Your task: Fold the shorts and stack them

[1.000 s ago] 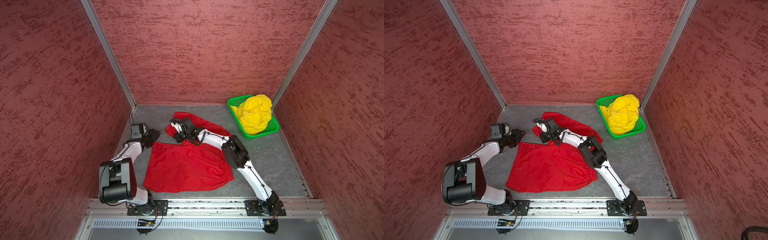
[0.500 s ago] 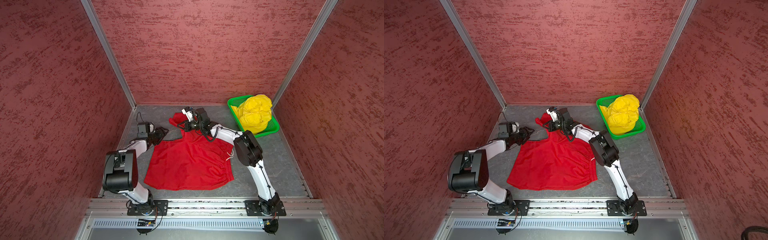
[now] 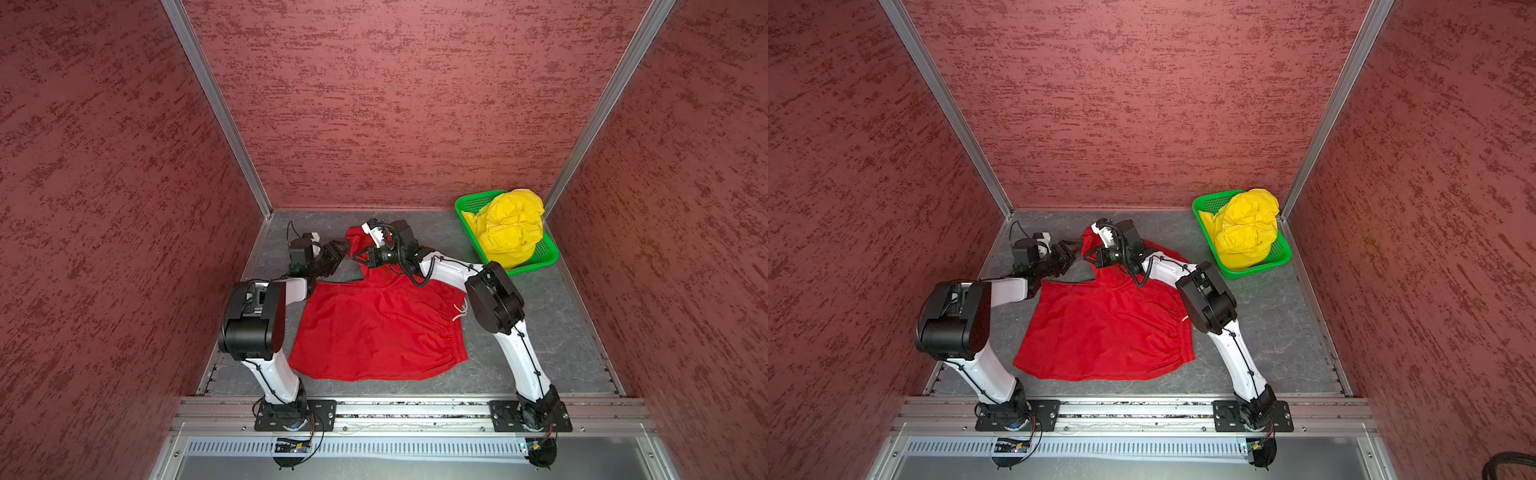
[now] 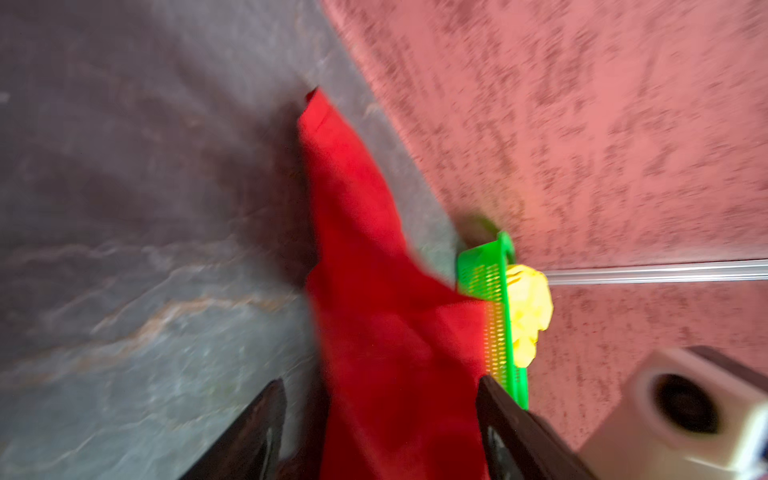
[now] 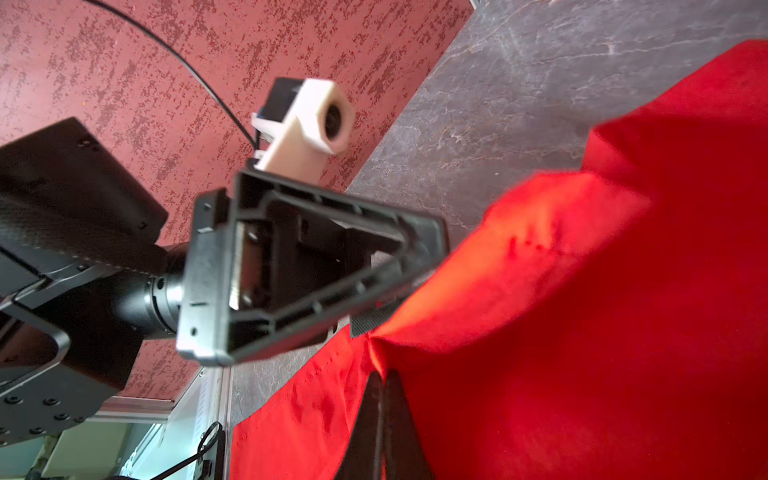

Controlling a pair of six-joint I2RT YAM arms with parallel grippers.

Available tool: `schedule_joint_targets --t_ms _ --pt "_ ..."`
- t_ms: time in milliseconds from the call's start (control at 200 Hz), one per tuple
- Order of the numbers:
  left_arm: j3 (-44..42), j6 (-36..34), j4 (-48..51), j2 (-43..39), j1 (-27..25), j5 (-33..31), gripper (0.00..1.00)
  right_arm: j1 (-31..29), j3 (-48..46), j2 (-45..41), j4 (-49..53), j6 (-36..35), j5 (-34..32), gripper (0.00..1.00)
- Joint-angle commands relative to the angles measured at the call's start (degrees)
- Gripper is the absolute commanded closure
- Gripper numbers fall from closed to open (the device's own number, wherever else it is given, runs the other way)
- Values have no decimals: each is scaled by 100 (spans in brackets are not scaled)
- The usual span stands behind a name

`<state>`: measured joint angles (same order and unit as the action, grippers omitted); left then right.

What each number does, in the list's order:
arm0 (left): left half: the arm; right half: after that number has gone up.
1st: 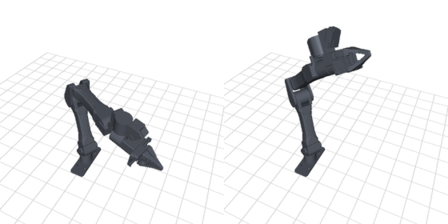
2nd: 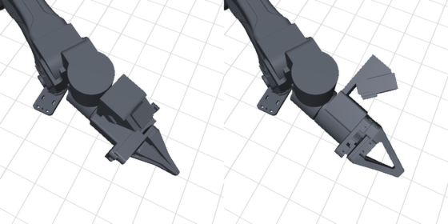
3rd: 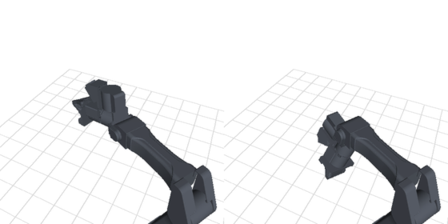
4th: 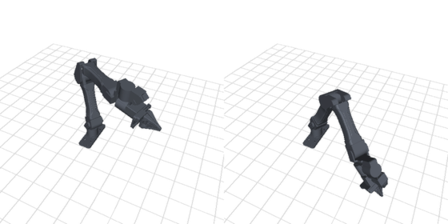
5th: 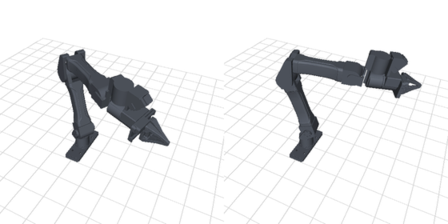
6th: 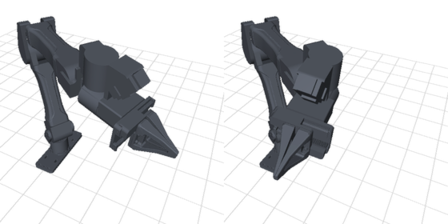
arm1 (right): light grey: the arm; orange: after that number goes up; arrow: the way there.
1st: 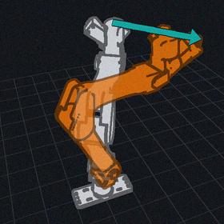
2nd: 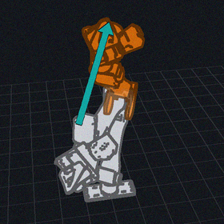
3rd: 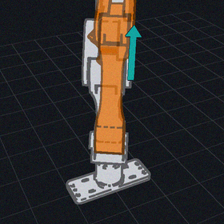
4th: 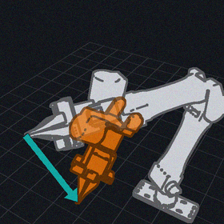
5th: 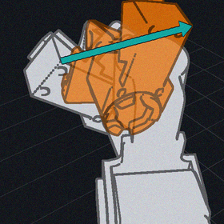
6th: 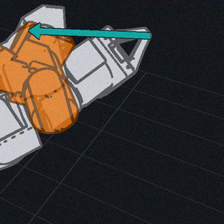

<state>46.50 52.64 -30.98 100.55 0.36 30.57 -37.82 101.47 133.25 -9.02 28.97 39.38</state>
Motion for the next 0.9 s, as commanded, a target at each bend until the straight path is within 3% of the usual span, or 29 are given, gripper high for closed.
schedule_joint_targets --t_ms 0,386,897 --pt "-224 324 -925 -60 -1 -156 24 11 -9 -119 -143 155 -44 100" --pt "-101 413 -1036 198 -35 -88 26 12 -22 -114 -144 230 88 100" --pt "107 488 -629 509 -335 -233 17 12 -57 -142 -240 260 -44 100"
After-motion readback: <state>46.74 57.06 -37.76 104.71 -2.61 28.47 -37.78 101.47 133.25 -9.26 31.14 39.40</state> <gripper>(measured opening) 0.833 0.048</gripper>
